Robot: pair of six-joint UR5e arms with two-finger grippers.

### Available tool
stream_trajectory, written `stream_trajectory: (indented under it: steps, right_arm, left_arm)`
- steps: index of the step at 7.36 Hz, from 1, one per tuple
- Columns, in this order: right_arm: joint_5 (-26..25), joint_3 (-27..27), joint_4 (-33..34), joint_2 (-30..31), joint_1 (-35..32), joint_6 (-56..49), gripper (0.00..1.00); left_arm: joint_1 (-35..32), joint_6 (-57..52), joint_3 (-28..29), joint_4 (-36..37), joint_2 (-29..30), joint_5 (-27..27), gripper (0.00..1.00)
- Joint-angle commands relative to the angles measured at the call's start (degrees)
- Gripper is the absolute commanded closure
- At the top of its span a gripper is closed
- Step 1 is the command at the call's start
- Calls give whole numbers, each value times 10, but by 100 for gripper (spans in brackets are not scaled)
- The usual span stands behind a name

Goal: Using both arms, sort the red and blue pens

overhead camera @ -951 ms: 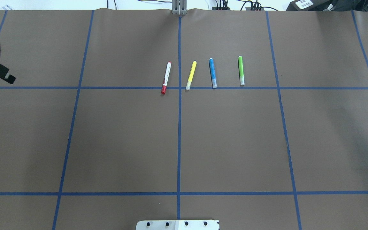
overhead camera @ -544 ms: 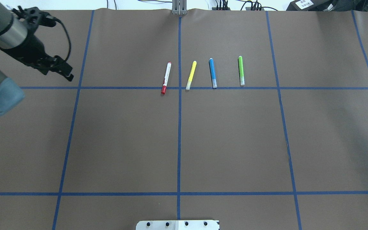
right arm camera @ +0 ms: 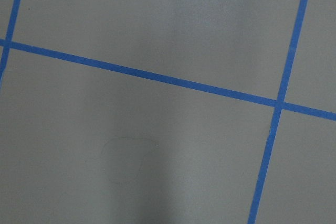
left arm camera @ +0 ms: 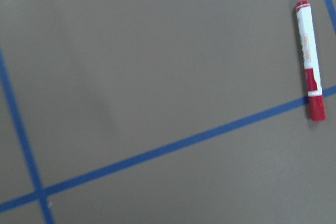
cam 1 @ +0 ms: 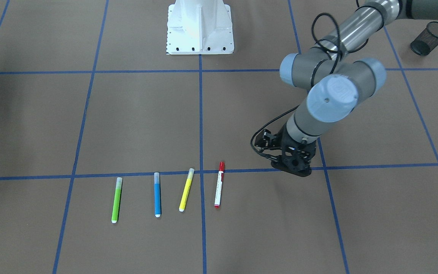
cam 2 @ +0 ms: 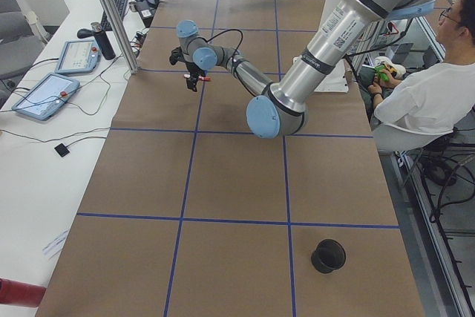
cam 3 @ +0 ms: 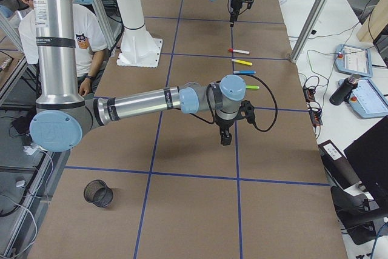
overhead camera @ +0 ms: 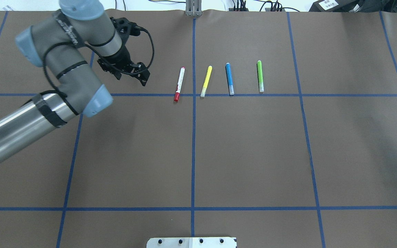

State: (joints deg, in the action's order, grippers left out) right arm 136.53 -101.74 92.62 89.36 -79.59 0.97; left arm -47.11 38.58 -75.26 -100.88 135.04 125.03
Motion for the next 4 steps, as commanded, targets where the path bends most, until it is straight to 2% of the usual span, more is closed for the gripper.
stream_trajectory:
  steps: [1,2,3,4]
  right_arm:
    - [3,0,-2,0,10,0,0]
    - [4,-1,-3,0,10,0,0]
    - [4,-1,-2,0,11,1,0]
    - [4,0,-2,0,12,2,0]
  left_arm:
    - [41,39,104,-37,85,-39,3]
    - [51,55,151,-81,105,-47,6]
    - [57,59,172,-95,115,-76,10]
    - [58,59,175,-95,116,-76,16]
